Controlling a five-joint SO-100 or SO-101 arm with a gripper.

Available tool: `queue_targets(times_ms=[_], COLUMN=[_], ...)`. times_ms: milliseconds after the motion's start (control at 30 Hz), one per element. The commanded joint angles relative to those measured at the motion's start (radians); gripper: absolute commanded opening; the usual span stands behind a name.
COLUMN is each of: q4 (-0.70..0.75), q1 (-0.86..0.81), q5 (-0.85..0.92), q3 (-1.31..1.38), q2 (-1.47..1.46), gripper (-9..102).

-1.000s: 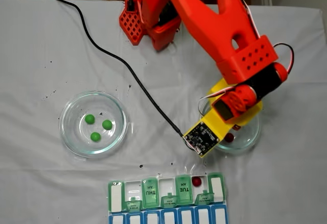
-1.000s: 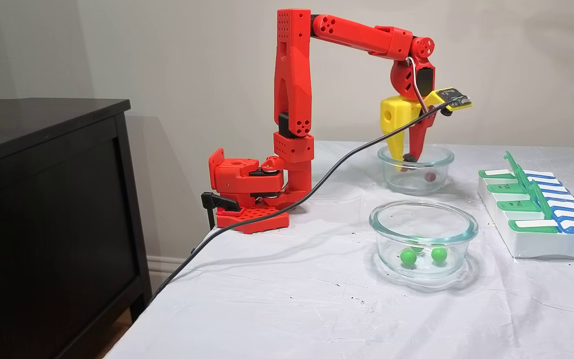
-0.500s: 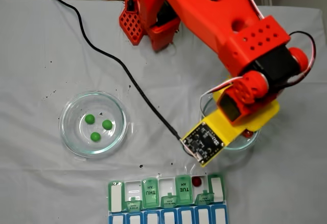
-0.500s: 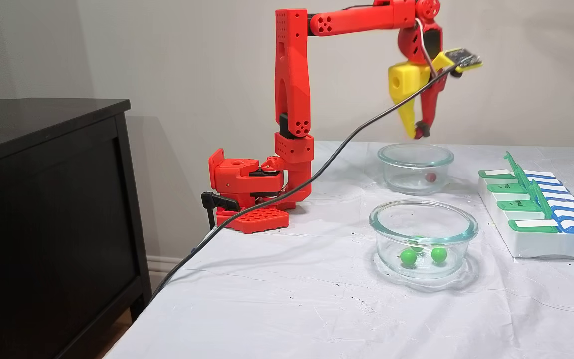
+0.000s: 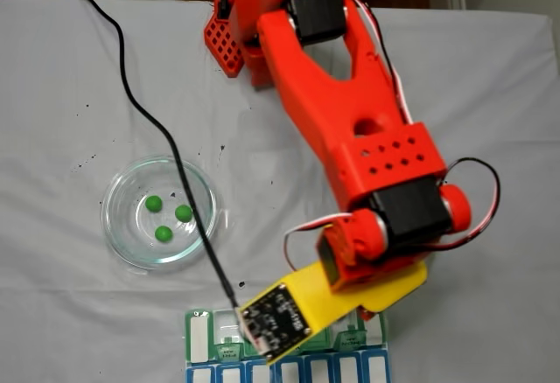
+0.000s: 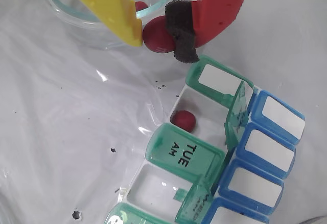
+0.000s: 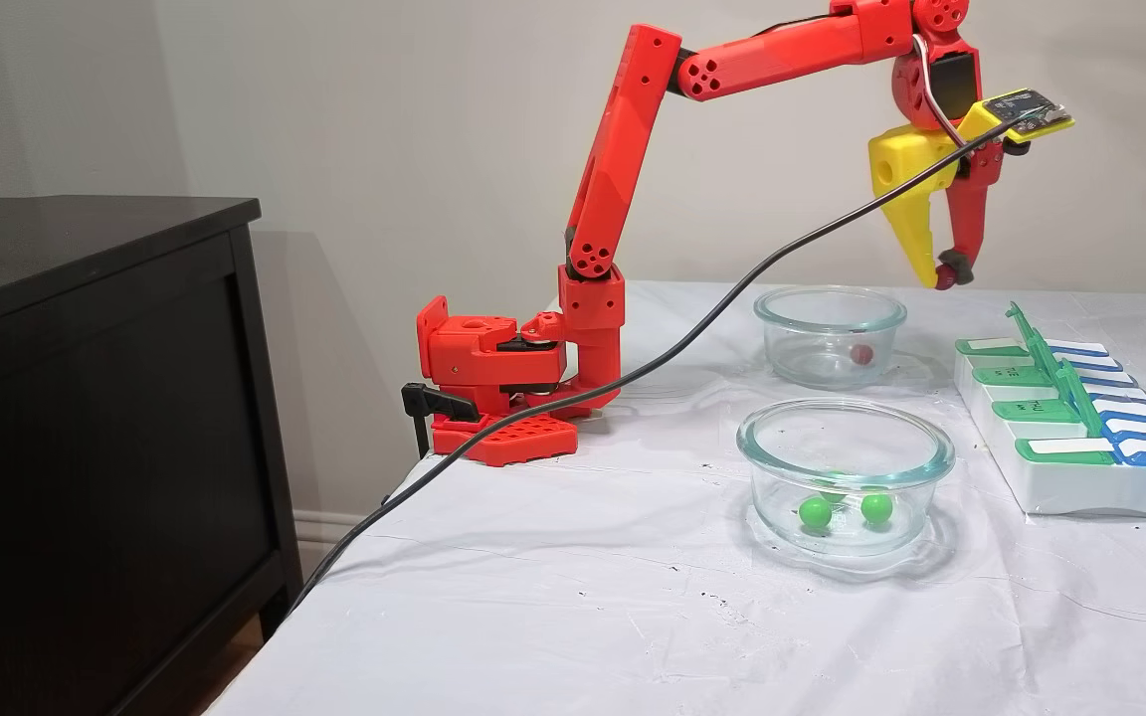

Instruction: Sort medicines into box.

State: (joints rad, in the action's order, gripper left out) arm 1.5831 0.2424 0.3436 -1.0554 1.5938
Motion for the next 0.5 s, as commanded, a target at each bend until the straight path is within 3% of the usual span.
queue_targets(times_ms=[0, 267, 467], q4=[0.023, -0.163, -0.242], q1=[-0.072, -0.147, -0.176], q5=[0.040, 0.089, 0.094], q3=[0.091, -0.278, -0.339], q2=[0.072, 0.291, 0.298], gripper=[0, 0, 0])
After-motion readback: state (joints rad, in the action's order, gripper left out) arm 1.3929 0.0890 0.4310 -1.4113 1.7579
